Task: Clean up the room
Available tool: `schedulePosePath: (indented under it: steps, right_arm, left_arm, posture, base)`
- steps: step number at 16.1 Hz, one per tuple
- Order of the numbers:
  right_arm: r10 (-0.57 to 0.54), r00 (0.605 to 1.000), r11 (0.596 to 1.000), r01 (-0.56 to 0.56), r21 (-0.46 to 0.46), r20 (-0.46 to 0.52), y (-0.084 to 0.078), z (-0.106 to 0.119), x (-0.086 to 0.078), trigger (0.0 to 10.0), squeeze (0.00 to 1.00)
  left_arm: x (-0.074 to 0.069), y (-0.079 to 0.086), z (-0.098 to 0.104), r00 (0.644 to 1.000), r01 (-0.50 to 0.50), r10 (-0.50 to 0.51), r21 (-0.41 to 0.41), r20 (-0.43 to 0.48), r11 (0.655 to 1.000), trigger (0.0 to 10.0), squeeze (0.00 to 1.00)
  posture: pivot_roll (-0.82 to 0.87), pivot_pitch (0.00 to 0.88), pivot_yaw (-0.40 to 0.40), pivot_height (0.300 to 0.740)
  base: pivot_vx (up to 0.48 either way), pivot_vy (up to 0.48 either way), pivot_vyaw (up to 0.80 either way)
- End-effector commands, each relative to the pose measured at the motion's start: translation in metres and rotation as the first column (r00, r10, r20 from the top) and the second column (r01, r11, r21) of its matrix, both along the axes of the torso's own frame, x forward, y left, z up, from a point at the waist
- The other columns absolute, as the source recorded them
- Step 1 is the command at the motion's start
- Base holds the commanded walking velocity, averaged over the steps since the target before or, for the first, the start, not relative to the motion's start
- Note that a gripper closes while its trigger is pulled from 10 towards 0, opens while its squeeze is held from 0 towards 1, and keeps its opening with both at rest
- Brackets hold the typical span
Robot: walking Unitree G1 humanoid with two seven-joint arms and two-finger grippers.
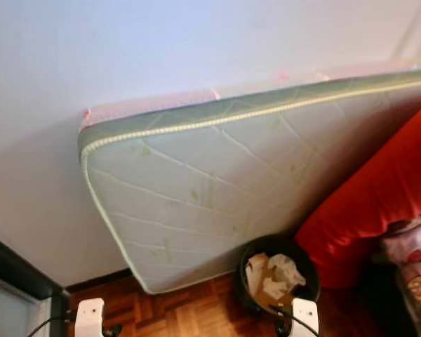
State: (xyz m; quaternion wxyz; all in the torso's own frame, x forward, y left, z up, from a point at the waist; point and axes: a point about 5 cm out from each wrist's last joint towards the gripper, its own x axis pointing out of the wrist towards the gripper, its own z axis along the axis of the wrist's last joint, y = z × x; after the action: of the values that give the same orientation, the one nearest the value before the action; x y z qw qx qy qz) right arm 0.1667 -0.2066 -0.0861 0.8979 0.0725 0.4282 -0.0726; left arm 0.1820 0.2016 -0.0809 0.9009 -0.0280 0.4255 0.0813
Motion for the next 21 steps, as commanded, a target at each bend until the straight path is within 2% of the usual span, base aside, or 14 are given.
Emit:
schedulePosePath:
  steps: [1, 5, 11, 18, 21]
  right_arm:
    - [-0.081, 0.995, 0.989, 0.087, 0.122, -0.054, 0.013, 0.001, 0.012, 10.0, 0.00]
    - [-0.086, 0.995, 0.988, 0.092, 0.126, -0.052, 0.013, 0.001, 0.013, 10.0, 0.00]
    - [-0.095, 0.995, 0.988, 0.099, 0.121, -0.043, 0.011, 0.002, 0.015, 10.0, 0.00]
    - [-0.083, 0.995, 0.989, 0.089, 0.118, -0.048, 0.012, 0.002, 0.015, 10.0, 0.00]
    - [-0.102, 0.994, 0.986, 0.105, 0.125, -0.032, 0.012, 0.003, 0.016, 10.0, 0.00]
  left_arm:
    - [-0.002, 0.024, 0.002, 0.975, 0.189, -0.180, 0.061, -0.126, 0.980, 10.0, 0.00]
    - [0.000, 0.022, 0.002, 0.976, 0.186, -0.178, 0.060, -0.123, 0.981, 10.0, 0.00]
    - [-0.005, 0.018, -0.001, 0.975, 0.188, -0.180, 0.051, -0.132, 0.981, 10.0, 0.00]
    - [0.001, 0.013, 0.001, 0.975, 0.187, -0.179, 0.048, -0.130, 0.981, 10.0, 0.00]
    - [0.001, 0.015, 0.001, 0.976, 0.186, -0.179, 0.050, -0.127, 0.981, 10.0, 0.00]
  posture:
    - [0.10, 0.000, -0.028, 0.740]
    - [0.10, 0.000, -0.032, 0.740]
    - [0.09, 0.000, -0.035, 0.740]
    - [0.09, 0.000, -0.036, 0.740]
    - [0.09, 0.000, -0.033, 0.740]
  base:
    - [0.000, -0.311, -0.52]
    - [0.000, -0.312, -0.80]
    - [0.000, -0.312, 0.00]
    - [0.000, -0.311, -0.69]
    - [0.000, -0.311, 0.00]
